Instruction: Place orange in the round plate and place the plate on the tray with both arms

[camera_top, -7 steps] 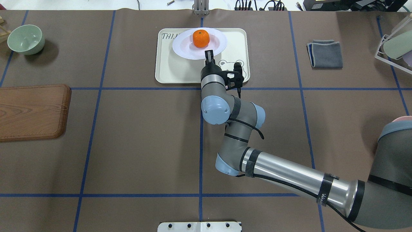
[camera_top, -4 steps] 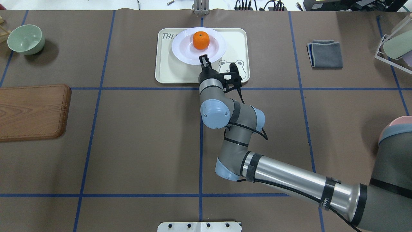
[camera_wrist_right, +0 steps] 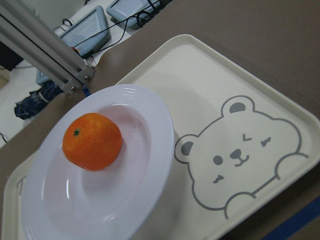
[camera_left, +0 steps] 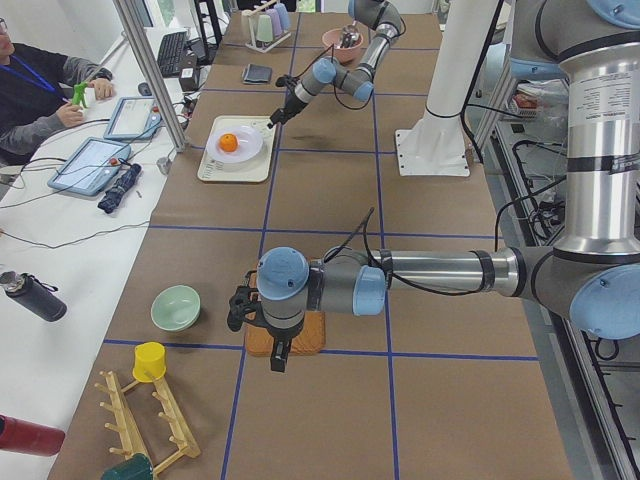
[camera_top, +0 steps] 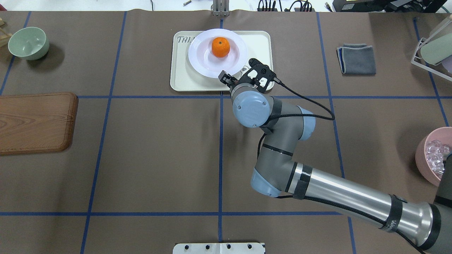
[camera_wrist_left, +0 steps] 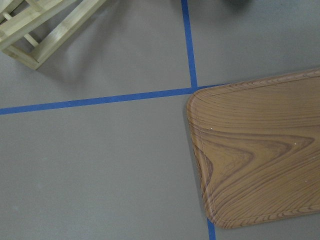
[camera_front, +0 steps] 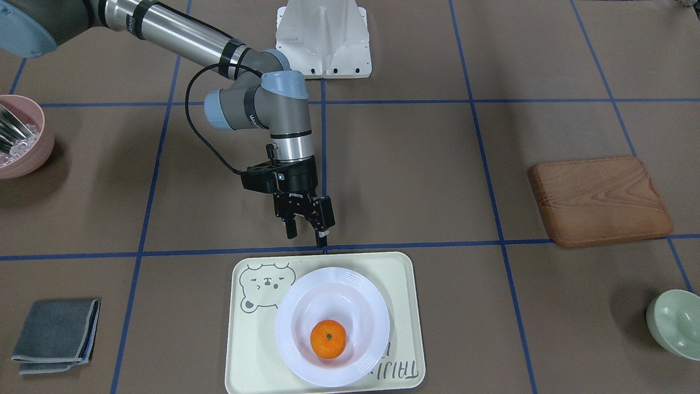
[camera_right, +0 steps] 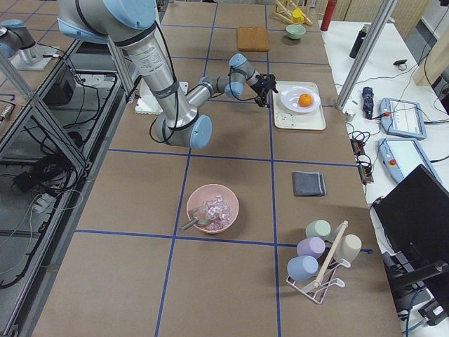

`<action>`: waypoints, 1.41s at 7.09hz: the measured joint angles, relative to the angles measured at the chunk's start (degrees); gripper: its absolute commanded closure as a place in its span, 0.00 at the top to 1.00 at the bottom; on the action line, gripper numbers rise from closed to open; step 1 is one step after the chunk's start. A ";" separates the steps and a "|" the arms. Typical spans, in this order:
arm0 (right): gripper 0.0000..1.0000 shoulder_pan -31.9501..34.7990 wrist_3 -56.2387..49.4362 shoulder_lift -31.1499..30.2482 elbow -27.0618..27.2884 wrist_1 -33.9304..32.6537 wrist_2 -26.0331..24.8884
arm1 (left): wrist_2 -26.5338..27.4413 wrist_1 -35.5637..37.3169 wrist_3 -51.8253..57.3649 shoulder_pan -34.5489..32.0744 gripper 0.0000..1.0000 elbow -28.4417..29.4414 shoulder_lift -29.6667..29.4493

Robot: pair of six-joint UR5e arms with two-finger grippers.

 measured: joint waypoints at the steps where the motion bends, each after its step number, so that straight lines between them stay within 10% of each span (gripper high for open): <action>1: 1.00 4.14 -10.75 -0.57 2.56 -6.93 7.94 | 0.00 -0.02 0.10 0.00 0.99 0.21 0.03; 5: 1.00 29.19 -62.13 -13.76 18.73 -26.71 36.36 | -0.15 0.21 -0.02 -0.01 0.99 -0.09 0.04; 10: 1.00 56.05 -106.40 -33.07 21.51 -35.37 50.22 | -0.61 12.08 -0.44 0.06 0.99 -5.98 -0.74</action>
